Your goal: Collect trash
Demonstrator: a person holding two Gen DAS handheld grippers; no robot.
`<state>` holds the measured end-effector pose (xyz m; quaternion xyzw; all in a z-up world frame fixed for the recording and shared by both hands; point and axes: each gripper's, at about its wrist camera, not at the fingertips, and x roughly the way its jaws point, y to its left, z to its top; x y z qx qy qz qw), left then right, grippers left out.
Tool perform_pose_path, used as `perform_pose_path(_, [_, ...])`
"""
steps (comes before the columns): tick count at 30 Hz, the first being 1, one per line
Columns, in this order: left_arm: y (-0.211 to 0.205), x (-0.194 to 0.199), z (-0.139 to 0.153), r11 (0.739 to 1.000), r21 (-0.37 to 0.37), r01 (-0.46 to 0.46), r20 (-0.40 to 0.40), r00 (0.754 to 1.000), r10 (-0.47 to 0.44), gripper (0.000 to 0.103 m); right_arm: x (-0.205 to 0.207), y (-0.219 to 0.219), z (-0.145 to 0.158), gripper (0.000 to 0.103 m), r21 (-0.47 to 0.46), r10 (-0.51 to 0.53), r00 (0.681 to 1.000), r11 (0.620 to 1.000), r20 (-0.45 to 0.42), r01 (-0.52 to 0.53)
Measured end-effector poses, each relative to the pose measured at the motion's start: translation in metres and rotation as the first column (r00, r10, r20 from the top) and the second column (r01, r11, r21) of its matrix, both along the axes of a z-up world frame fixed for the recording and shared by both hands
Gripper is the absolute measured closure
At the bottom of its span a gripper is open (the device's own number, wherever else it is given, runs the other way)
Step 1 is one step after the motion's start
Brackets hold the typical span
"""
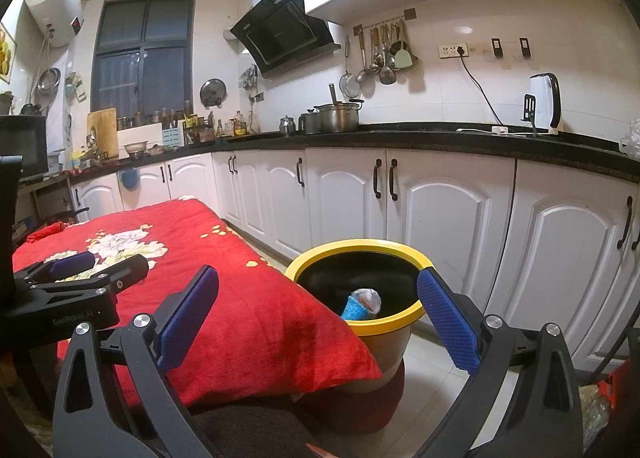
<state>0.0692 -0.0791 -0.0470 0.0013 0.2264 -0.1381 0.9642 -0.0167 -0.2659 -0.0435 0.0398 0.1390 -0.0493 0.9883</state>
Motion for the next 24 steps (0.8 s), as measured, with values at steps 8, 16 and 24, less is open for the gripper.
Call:
perform_pose_path(8, [0.0006, -0.0013, 0.0025, 1.0, 0.002, -0.004, 0.006, 1.0, 0.004, 0.01, 0.0001, 0.0001, -0.0002, 0.006, 0.001, 0.001, 1.0, 1.0, 0.001, -0.001])
perform_pose_path(16, [0.0019, -0.0004, 0.0048, 1.0, 0.0, -0.007, 0.01, 1.0, 0.007, 0.01, 0.0001, 0.0004, -0.0005, 0.006, 0.0, 0.0, 1.0, 1.0, 0.001, 0.0])
perform_pose_path(24, [0.0016, -0.0015, 0.0051, 1.0, 0.002, -0.007, 0.011, 1.0, 0.007, 0.01, -0.0006, 0.001, -0.0012, 0.006, 0.001, 0.001, 1.0, 1.0, 0.002, -0.001])
